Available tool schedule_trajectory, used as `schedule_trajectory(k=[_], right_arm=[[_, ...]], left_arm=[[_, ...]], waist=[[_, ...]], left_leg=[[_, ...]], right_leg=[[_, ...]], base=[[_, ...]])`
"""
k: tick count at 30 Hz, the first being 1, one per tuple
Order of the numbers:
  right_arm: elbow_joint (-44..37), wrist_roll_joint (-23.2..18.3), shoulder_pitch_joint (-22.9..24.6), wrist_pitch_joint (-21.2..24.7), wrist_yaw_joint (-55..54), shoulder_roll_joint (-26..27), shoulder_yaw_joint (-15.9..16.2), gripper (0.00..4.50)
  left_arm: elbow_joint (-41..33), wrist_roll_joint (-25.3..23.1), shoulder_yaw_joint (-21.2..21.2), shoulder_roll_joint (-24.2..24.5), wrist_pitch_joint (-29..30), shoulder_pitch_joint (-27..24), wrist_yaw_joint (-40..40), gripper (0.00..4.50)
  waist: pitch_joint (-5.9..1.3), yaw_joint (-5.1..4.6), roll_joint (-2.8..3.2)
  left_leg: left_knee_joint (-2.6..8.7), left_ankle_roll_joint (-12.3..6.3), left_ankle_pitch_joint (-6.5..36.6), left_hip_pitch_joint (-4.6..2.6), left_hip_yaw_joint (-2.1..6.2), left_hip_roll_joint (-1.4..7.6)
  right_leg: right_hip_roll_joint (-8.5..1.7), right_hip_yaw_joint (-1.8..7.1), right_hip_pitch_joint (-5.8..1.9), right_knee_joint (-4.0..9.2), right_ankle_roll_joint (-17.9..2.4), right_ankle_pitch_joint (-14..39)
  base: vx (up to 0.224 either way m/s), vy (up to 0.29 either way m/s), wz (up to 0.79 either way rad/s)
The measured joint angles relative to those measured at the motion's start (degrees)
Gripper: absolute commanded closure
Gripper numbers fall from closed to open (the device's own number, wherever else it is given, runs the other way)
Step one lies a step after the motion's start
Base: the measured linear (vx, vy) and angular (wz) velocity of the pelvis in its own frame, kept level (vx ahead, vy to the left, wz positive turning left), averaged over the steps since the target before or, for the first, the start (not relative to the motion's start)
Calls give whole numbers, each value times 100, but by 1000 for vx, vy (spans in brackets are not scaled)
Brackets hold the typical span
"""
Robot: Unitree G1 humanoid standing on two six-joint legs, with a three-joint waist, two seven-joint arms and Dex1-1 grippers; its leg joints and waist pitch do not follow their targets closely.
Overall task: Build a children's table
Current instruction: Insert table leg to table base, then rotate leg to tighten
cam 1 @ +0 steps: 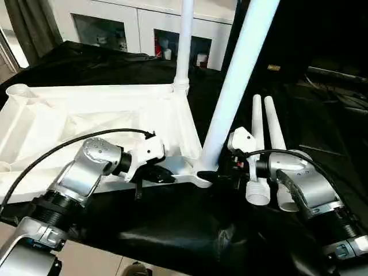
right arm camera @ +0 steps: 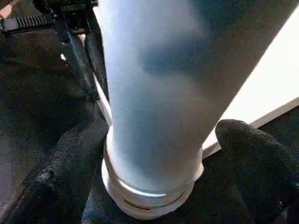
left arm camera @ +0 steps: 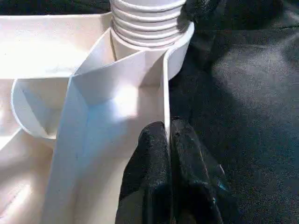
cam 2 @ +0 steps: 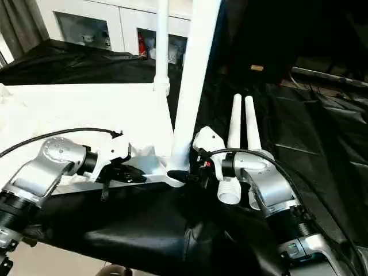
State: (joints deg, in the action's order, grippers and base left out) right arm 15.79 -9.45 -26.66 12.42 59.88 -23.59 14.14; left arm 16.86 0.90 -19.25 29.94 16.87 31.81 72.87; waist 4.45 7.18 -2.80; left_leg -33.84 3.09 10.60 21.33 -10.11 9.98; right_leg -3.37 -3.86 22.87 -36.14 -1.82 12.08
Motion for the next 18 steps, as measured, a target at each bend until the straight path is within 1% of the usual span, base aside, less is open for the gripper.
schedule_trajectory(k=[4, 6, 11, 16, 18], right_arm=[[1, 48, 12, -10, 10, 0, 63, 101], [1, 59, 12, -11, 10, 0, 95, 107], [12, 64, 12, -10, -10, 29, 97, 156], [44, 62, 20, -10, -76, 103, 83, 171], [80, 52, 65, -8, -178, 216, 22, 174]], left_arm=[[0, -1, 0, 5, -31, -7, -1, 450], [0, -1, 0, 8, -34, -6, -2, 450], [1, -6, 0, 14, -34, -7, -1, 450], [1, -18, 0, 46, -34, -7, -9, 450], [10, -54, 1, 35, -33, -7, -78, 450]], waist=[[0, -1, 0], [0, -2, 0], [0, -1, 0], [0, -14, 0], [-1, -15, -1]], left_leg=[[-1, -12, -7, 3, 0, 0], [-3, -12, -7, 3, 0, 0], [-6, -12, -7, 3, 0, 1], [-7, -13, -9, 1, 1, 2], [-9, -12, -9, 0, 1, 2]], right_leg=[[0, -1, 3, 0, 0, 0], [0, -1, 2, -2, 0, 0], [0, -1, 2, -4, 1, -1], [0, -2, 2, -10, 1, -1], [0, -2, 1, -11, 1, -1]], base=[[0, 0, 0], [0, 0, 0], [0, 0, 0], [0, 0, 0], [0, 0, 0]])
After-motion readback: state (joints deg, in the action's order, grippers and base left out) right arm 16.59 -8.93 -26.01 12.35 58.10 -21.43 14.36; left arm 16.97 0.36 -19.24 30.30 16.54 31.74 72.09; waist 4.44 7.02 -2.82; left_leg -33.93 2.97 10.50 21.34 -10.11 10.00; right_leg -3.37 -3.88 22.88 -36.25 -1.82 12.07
